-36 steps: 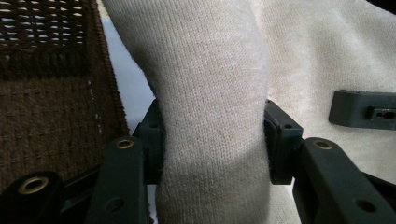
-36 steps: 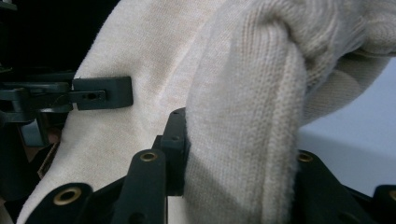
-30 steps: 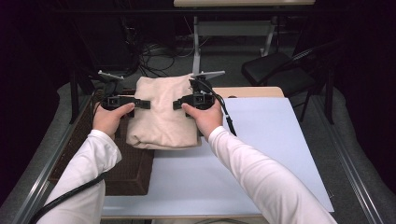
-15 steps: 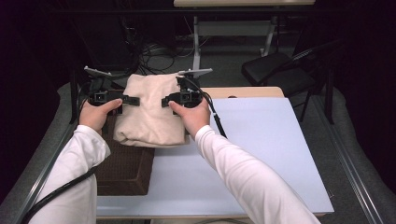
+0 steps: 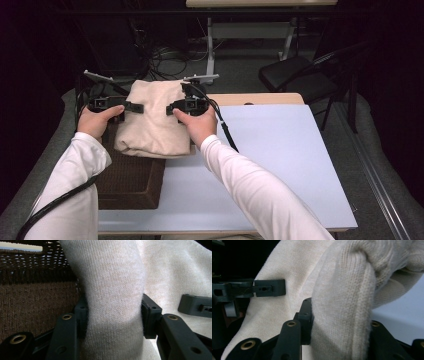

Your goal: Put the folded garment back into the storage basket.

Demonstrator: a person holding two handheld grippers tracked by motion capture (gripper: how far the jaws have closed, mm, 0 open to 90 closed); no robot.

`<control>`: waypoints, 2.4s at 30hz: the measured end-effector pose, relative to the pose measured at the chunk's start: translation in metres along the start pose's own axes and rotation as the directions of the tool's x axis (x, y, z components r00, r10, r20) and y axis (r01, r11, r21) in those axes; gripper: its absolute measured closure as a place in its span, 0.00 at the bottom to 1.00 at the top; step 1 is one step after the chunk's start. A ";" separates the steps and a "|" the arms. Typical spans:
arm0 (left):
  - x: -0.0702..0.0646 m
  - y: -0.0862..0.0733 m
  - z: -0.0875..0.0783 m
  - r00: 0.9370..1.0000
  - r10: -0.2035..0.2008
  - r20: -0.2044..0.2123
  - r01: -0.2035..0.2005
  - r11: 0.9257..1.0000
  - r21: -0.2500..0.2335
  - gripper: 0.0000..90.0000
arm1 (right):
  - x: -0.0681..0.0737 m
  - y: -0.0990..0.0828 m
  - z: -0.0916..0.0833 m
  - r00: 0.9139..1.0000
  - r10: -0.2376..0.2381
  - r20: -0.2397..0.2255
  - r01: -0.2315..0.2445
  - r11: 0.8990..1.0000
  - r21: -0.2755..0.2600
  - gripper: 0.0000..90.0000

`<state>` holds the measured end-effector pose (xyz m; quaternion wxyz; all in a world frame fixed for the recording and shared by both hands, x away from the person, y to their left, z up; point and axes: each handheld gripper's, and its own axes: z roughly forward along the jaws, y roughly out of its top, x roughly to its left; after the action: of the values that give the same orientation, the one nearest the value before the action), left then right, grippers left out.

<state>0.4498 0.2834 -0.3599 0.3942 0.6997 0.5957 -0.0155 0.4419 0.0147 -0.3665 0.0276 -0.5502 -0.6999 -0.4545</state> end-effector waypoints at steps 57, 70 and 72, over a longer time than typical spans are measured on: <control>0.062 -0.039 -0.040 0.999 -0.011 -0.053 0.012 1.000 0.015 0.59 | 0.049 -0.043 0.056 0.998 -0.047 -0.051 0.048 0.998 0.032 0.71; 0.078 -0.043 -0.033 0.998 -0.024 -0.055 0.026 0.999 0.025 0.59 | 0.047 -0.047 0.070 0.997 -0.053 -0.054 0.056 0.997 0.048 0.71; 0.079 -0.043 -0.032 0.998 -0.034 -0.059 0.035 0.999 0.019 0.59 | 0.046 -0.048 0.073 0.997 -0.051 -0.054 0.053 0.998 0.043 0.71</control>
<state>0.4218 0.3652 -0.4001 0.3691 0.6933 0.6189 -0.0075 0.4197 0.0985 -0.4135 0.0466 -0.5189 -0.7230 -0.4537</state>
